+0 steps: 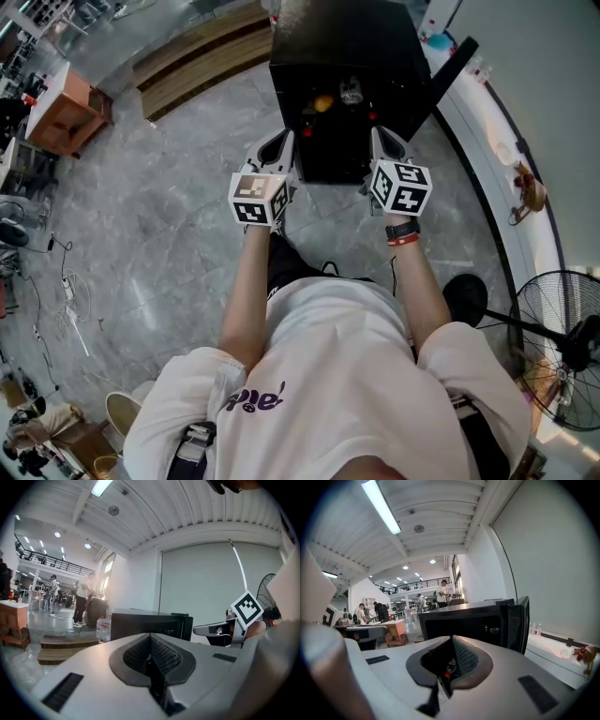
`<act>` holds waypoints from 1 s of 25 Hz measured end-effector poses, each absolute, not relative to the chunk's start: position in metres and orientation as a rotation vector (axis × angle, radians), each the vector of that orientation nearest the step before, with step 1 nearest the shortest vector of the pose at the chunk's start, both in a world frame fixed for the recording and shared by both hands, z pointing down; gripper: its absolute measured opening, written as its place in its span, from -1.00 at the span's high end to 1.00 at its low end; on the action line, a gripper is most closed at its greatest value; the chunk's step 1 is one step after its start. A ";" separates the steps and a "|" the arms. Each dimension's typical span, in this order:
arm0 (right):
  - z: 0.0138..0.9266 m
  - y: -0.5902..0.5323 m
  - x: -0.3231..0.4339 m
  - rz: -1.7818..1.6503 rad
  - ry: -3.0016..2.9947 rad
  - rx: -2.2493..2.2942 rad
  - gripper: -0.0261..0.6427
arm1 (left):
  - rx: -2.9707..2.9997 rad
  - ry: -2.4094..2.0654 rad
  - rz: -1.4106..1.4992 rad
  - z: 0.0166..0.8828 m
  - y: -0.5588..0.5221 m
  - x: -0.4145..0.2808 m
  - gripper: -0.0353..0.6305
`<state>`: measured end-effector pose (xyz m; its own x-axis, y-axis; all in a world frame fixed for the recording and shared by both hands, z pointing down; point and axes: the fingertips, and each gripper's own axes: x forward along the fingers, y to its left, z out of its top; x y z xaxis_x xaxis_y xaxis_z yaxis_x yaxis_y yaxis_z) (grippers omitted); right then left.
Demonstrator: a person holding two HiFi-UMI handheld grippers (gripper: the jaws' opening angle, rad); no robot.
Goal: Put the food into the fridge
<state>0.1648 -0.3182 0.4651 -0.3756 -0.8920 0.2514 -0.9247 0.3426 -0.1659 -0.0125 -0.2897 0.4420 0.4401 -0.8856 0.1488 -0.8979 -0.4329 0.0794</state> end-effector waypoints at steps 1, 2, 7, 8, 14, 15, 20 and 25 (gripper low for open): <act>0.463 -0.318 0.166 0.422 -2.478 1.688 0.87 | 2.543 -1.587 0.125 0.440 -0.289 -0.012 0.84; 0.461 -0.317 0.167 0.415 -2.478 1.692 0.88 | 2.546 -1.590 0.124 0.438 -0.288 -0.011 0.84; 0.455 -0.311 0.171 0.386 -2.476 1.702 0.88 | 2.546 -1.604 0.121 0.433 -0.282 -0.010 0.84; 0.454 -0.310 0.171 0.384 -2.478 1.702 0.88 | 2.546 -1.608 0.120 0.431 -0.281 -0.011 0.84; 0.452 -0.302 0.168 0.379 -2.487 1.697 0.88 | 2.549 -1.613 0.124 0.431 -0.274 -0.011 0.84; 0.452 -0.301 0.167 0.374 -2.492 1.693 0.88 | 2.548 -1.615 0.124 0.430 -0.273 -0.011 0.84; 0.450 -0.298 0.167 0.345 -2.497 1.687 0.88 | 2.554 -1.620 0.122 0.429 -0.270 -0.011 0.84; 0.447 -0.291 0.166 0.332 -2.499 1.692 0.88 | 2.559 -1.627 0.121 0.428 -0.264 -0.013 0.84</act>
<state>0.1662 -0.2911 0.4471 -0.3750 -0.9032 0.2087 -0.9264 0.3567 -0.1208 -0.0134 -0.2643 0.4280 0.4234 -0.8974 0.1240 -0.9059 -0.4209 0.0472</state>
